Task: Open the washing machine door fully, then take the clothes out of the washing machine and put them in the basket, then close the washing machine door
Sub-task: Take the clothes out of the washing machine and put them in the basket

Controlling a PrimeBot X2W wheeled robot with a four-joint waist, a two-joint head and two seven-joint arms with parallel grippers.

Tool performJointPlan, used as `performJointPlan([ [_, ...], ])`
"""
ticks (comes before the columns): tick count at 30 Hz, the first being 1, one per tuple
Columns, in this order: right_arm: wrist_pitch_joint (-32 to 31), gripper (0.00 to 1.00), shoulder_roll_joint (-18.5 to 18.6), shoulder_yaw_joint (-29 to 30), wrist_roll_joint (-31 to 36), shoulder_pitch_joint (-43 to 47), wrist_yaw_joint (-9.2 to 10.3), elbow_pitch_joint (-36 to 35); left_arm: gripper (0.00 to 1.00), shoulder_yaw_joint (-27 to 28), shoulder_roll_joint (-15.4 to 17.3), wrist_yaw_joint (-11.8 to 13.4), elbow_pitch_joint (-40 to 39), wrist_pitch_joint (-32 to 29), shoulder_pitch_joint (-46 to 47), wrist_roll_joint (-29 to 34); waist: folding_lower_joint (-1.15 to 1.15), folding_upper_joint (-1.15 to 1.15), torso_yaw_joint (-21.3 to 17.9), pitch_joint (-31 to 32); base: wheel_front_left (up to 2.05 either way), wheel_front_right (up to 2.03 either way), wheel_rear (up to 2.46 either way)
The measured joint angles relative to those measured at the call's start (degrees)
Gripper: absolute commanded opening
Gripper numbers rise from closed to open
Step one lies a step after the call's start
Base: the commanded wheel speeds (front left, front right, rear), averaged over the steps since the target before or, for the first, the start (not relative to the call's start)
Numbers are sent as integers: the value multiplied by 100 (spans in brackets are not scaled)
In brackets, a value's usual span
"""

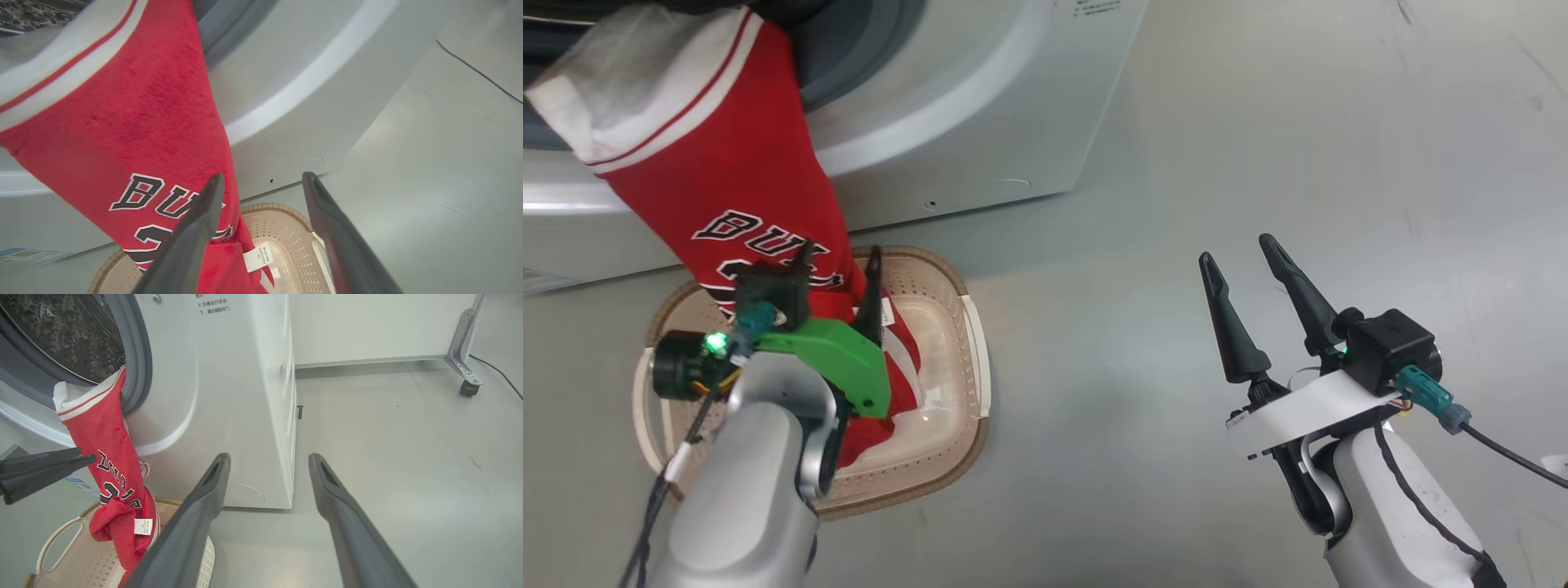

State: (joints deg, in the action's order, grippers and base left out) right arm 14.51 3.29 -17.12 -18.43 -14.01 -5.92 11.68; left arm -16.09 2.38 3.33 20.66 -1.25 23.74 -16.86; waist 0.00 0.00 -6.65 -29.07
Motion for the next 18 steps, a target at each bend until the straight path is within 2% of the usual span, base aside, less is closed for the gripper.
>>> performJointPlan([
  [8,0,100,-9,-103,-81,-190,-8,19,100,285,120,78,610,-224,622,3,0,0,-295,-267,0,0,0],
  [18,0,100,-19,-289,-396,-321,-51,52,100,704,428,203,1326,-332,1219,3,0,0,-659,-395,0,0,0],
])
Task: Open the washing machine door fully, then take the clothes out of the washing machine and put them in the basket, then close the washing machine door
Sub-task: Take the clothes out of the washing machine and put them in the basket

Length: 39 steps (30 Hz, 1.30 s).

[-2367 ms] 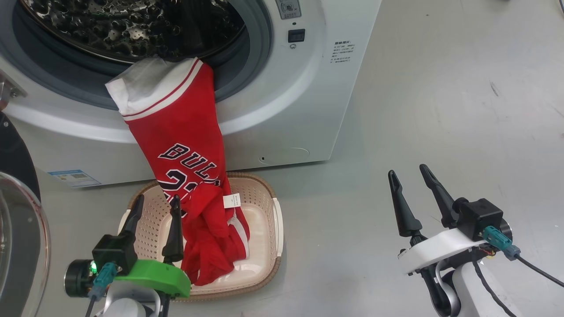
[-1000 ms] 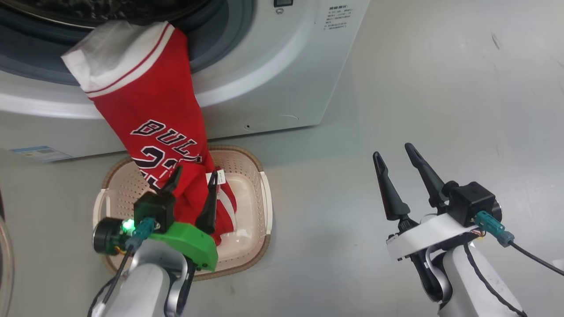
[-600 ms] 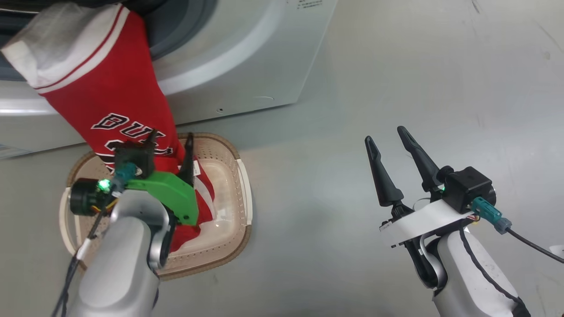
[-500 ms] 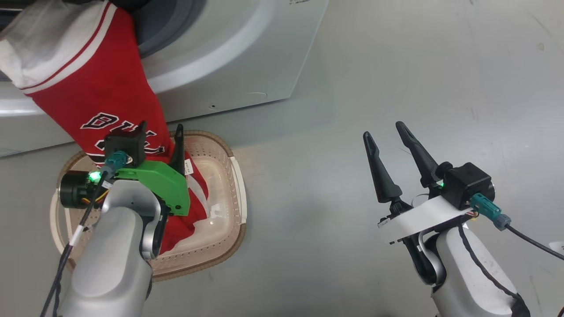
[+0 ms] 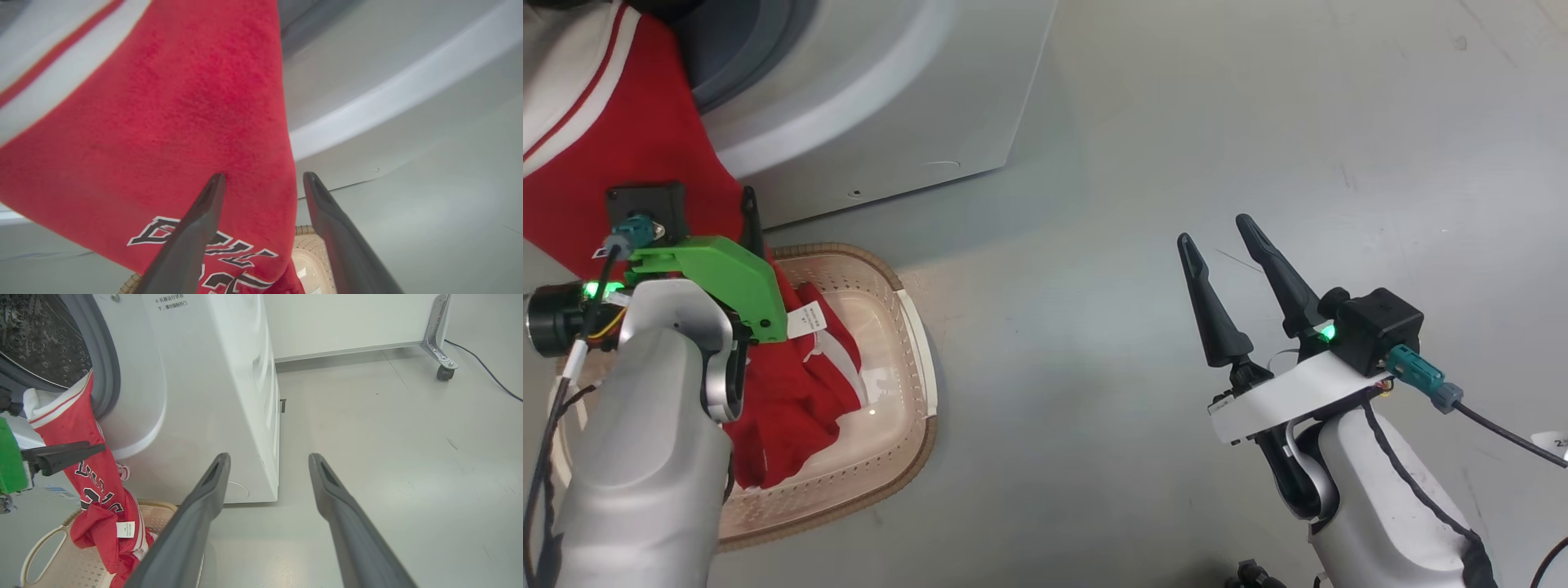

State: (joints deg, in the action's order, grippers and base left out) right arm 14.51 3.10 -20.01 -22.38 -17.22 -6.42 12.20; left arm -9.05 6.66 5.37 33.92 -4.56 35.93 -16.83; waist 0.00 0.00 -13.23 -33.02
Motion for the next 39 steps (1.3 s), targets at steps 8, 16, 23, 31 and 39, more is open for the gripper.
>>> performJointPlan([
  [8,0,100,-3,-34,-158,1,0,0,100,256,-31,57,402,14,376,-26,0,0,-123,-20,0,0,0],
  [16,0,100,-8,-76,-222,1,0,-1,0,463,-70,90,750,171,486,-135,0,0,-157,-10,0,0,0],
  [23,0,100,-9,-35,-219,-2,2,1,0,471,-179,91,871,426,525,-134,0,0,-95,-15,0,0,0],
  [31,0,100,-16,26,-156,-15,3,34,0,432,-307,86,815,1034,503,-194,0,0,71,19,0,0,0],
  [39,0,100,-18,145,40,-14,5,79,0,321,-434,-121,530,1777,253,-287,0,0,314,110,0,0,0],
])
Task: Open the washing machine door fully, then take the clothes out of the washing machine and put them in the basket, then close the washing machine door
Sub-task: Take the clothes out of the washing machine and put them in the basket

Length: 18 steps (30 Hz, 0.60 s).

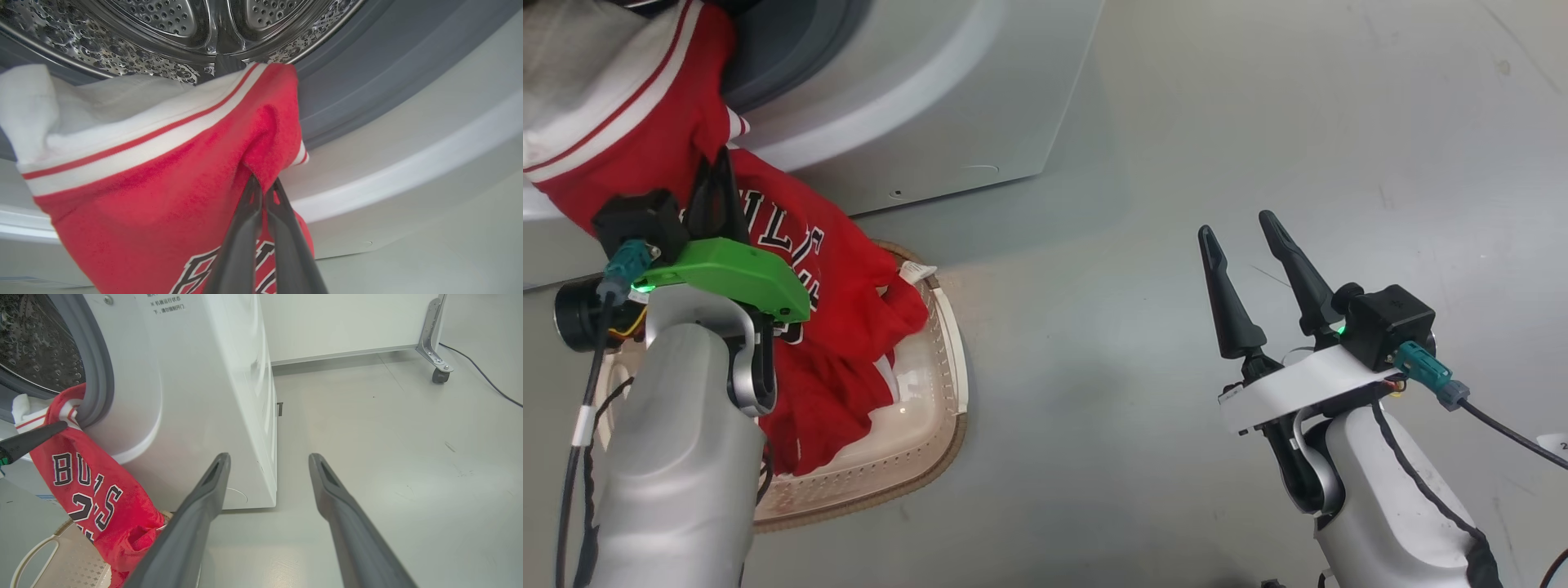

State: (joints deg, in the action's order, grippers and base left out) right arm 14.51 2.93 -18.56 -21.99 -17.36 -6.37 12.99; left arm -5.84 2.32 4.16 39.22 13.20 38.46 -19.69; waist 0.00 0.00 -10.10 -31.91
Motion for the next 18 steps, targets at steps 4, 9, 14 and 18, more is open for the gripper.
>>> performJointPlan([
  [4,0,100,0,30,53,6,0,38,0,-11,-10,-51,-188,81,-207,-33,0,0,131,72,0,0,0],
  [9,0,100,68,159,105,34,4,53,0,-58,-27,-110,-500,109,-465,-40,0,0,291,195,0,0,0],
  [14,0,100,125,229,149,97,5,75,0,-149,-45,-144,-860,124,-706,-40,0,0,463,341,0,0,0],
  [18,0,100,138,256,193,174,7,119,0,-168,-46,-145,-1212,124,-896,-33,0,0,588,483,0,0,0],
])
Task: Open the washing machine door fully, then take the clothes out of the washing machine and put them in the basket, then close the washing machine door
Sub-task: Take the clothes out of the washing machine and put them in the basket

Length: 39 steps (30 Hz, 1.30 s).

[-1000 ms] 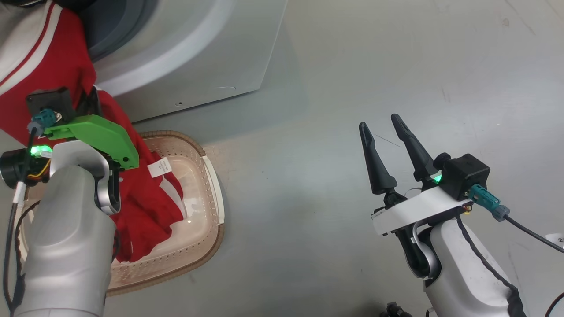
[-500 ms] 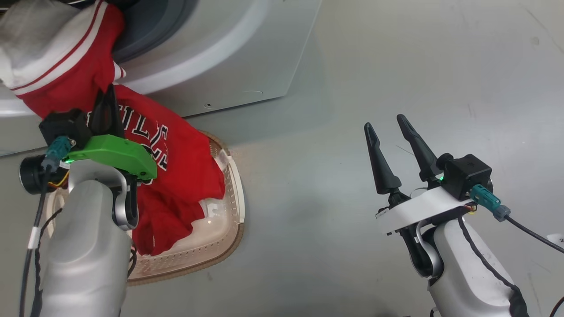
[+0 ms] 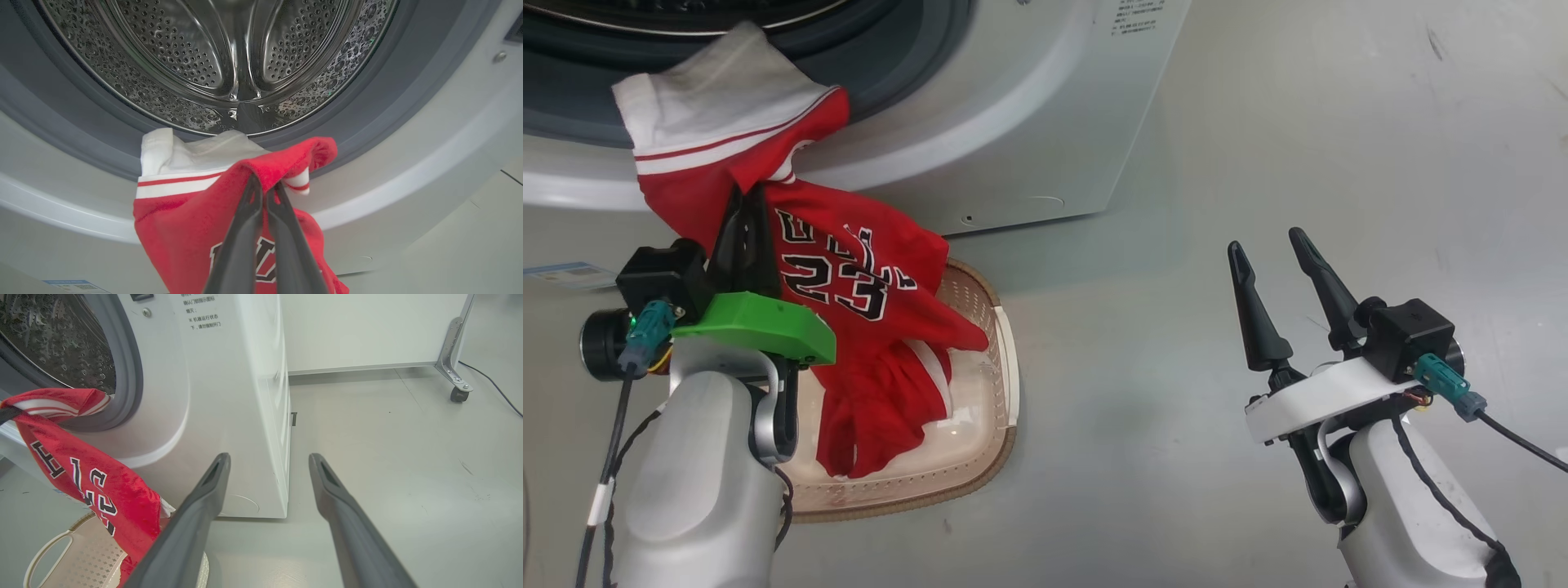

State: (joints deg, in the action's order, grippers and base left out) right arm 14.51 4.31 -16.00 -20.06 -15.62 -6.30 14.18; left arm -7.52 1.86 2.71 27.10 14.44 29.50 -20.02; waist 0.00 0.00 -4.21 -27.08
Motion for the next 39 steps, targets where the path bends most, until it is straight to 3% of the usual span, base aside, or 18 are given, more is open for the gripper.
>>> performJointPlan([
  [19,0,100,16,101,54,514,51,144,0,-91,2,62,-1323,0,-1249,232,0,0,347,870,0,0,0],
  [29,0,100,7,48,113,768,89,179,0,-339,8,123,-1211,0,-2200,233,0,0,376,1359,0,0,0],
  [39,0,100,-8,-25,164,817,91,-30,0,-449,15,160,-851,-82,-2481,78,0,0,126,1458,0,0,0],
])
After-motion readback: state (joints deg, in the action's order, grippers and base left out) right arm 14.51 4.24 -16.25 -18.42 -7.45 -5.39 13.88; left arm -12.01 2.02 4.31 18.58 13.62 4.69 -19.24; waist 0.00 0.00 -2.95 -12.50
